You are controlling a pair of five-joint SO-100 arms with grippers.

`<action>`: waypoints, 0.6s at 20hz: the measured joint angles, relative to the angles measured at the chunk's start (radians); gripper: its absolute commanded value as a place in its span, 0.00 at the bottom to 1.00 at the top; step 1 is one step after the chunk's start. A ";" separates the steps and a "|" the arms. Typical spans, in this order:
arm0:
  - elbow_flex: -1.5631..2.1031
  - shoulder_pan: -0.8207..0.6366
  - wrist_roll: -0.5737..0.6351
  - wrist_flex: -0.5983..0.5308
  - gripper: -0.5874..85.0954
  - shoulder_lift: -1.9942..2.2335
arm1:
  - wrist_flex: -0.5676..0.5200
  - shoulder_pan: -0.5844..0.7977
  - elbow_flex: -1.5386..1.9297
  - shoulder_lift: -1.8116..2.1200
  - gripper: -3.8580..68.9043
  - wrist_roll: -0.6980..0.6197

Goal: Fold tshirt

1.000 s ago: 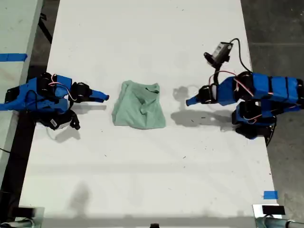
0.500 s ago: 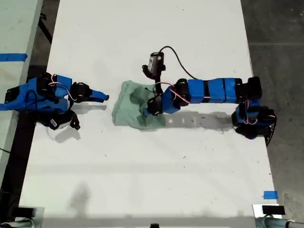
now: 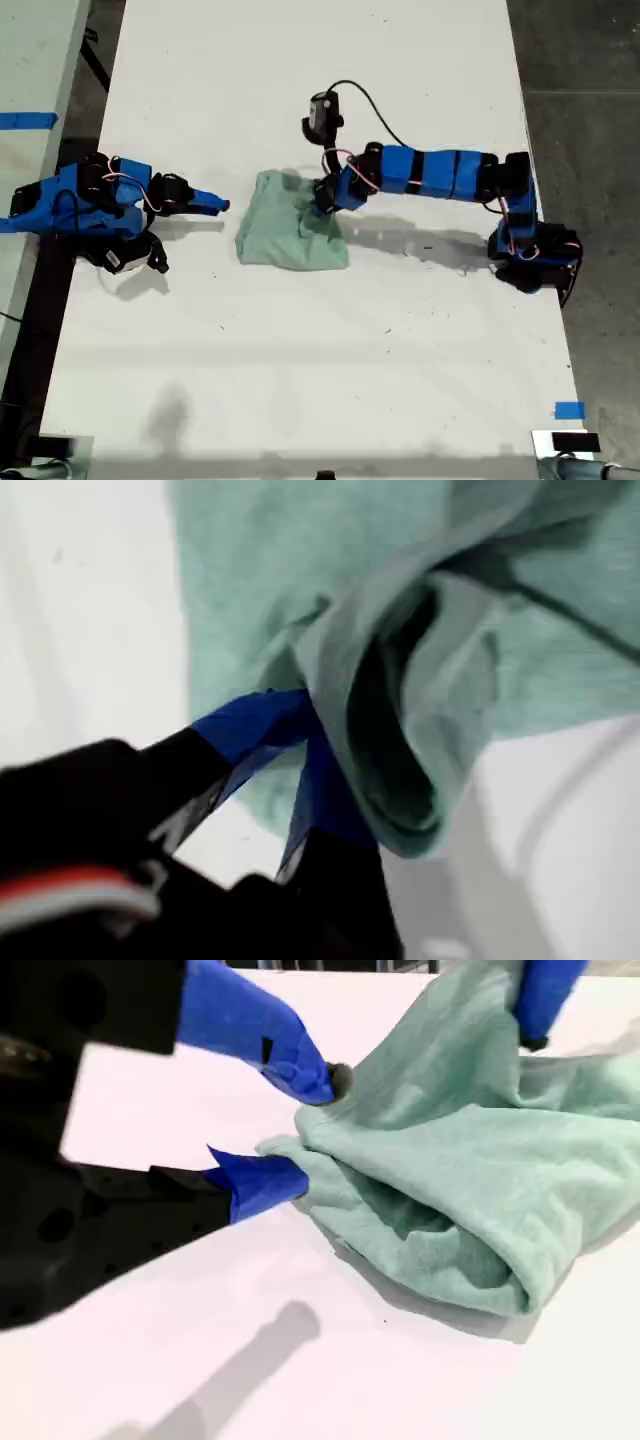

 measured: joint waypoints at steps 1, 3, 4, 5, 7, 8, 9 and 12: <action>0.000 0.000 0.000 0.000 0.15 0.000 | 0.012 0.081 0.002 -0.020 0.03 -0.044; 0.000 0.000 0.000 0.000 0.16 0.000 | 0.041 0.245 0.000 -0.017 0.03 -0.118; 0.000 0.000 0.000 0.000 0.17 0.000 | 0.060 0.316 0.000 -0.015 0.03 -0.149; 0.000 0.000 0.000 0.000 0.17 0.000 | 0.087 0.373 0.000 -0.017 0.03 -0.170; 0.000 0.005 0.000 0.000 0.20 0.000 | 0.152 0.410 0.038 0.044 0.03 -0.187; 0.000 0.021 0.000 0.000 0.19 0.000 | 0.173 0.403 0.081 0.112 0.03 -0.190; 0.000 0.038 0.000 0.000 0.19 0.000 | 0.196 0.388 0.118 0.186 0.03 -0.190; 0.000 0.057 0.000 0.000 0.19 0.000 | 0.264 0.308 0.307 0.459 0.03 -0.138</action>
